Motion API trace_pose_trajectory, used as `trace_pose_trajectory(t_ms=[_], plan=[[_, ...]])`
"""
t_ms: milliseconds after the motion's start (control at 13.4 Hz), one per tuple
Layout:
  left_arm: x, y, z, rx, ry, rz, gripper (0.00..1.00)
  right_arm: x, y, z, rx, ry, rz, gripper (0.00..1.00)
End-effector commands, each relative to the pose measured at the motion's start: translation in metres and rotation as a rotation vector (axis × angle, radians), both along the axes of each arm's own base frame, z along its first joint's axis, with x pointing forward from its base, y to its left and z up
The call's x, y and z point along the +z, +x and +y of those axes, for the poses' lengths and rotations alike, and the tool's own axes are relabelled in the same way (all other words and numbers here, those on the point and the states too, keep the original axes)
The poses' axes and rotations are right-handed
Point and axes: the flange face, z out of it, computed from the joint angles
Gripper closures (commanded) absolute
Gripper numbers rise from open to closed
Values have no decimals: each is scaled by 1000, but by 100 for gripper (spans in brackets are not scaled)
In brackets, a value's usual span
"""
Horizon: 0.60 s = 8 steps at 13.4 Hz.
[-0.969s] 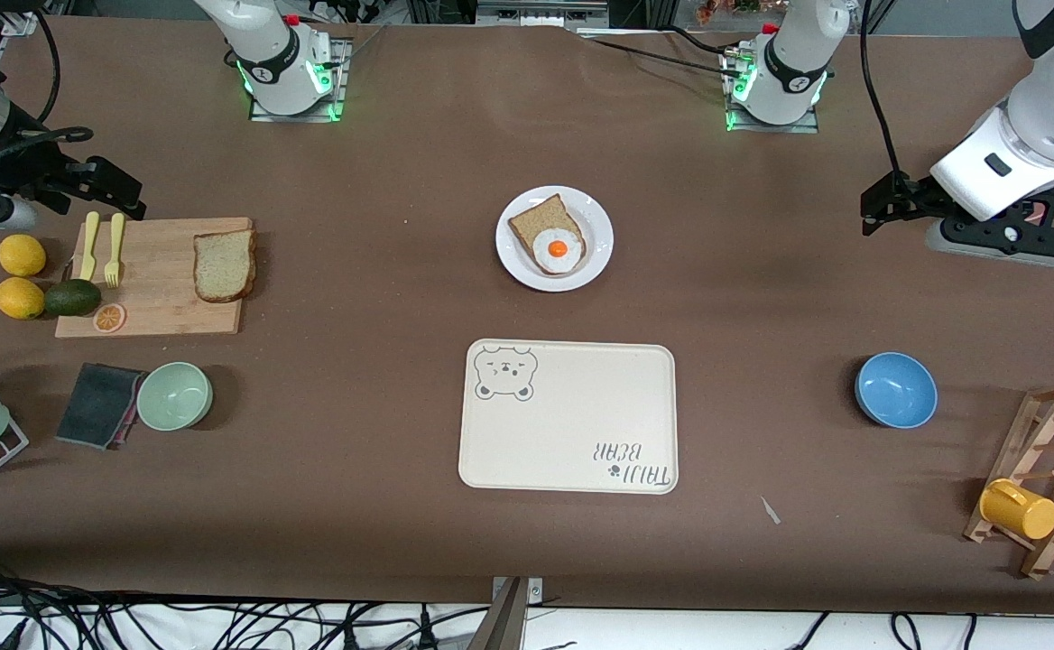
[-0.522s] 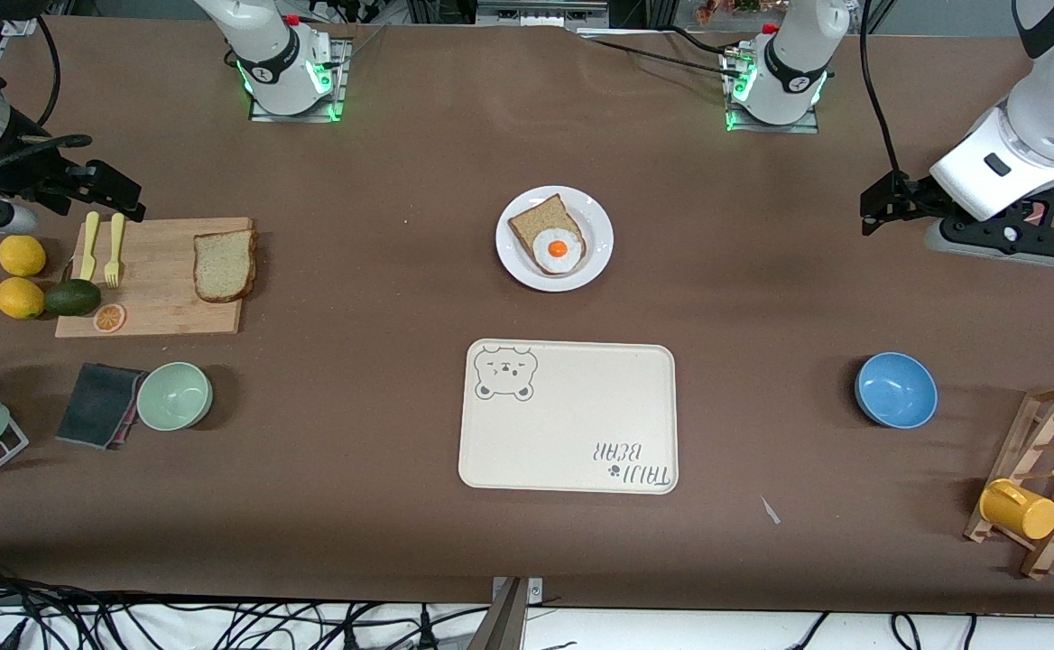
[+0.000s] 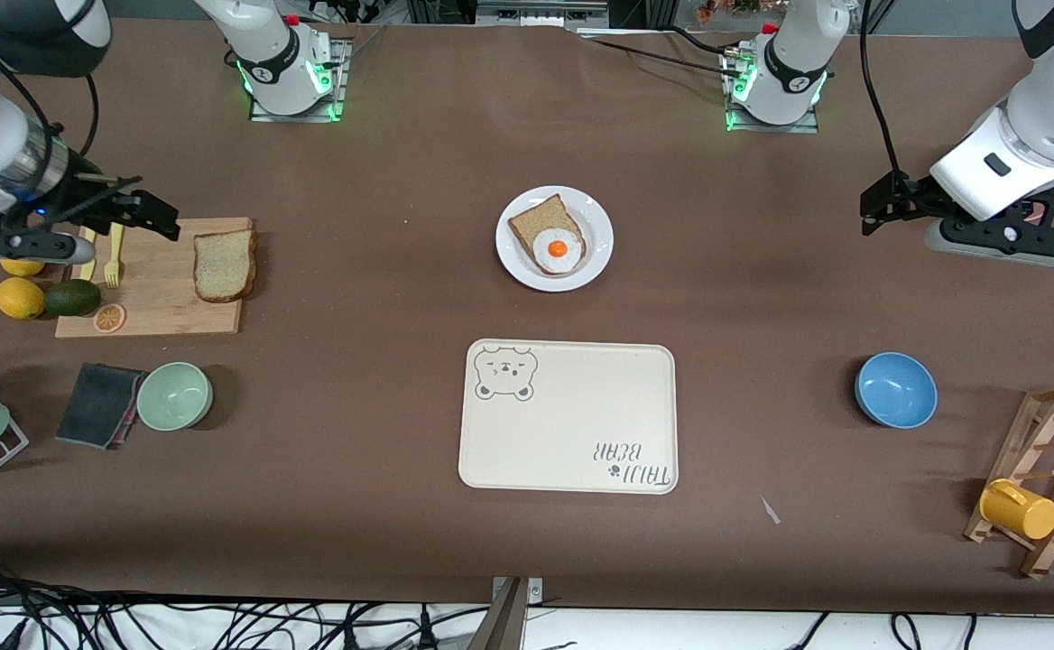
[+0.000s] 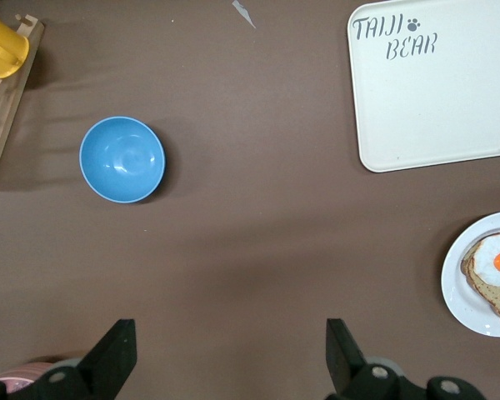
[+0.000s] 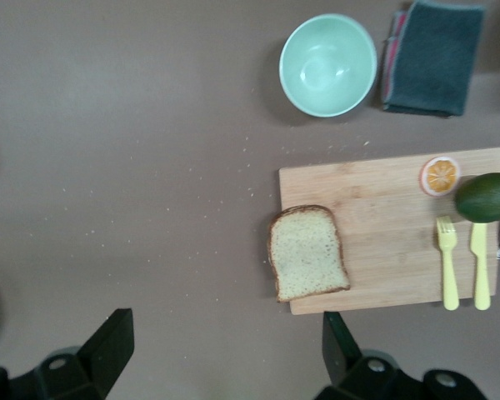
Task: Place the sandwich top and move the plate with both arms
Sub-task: 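Reach the right gripper to the bread slice on the cutting board and grasp it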
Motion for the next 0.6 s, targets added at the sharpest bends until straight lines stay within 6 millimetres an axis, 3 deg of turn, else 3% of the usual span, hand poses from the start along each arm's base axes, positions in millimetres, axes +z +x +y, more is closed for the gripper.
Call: trace_pose_trajectory(t_ms=[0, 224, 522], plan=[[6, 0, -1, -4, -27, 7, 0, -52, 5, 12, 26, -33, 9, 0], [6, 0, -1, -4, -27, 7, 0, -92, 10, 19, 152, -202, 7, 0], [6, 0, -1, -4, -27, 7, 0, -149, 2, 24, 160, -256, 39, 0]])
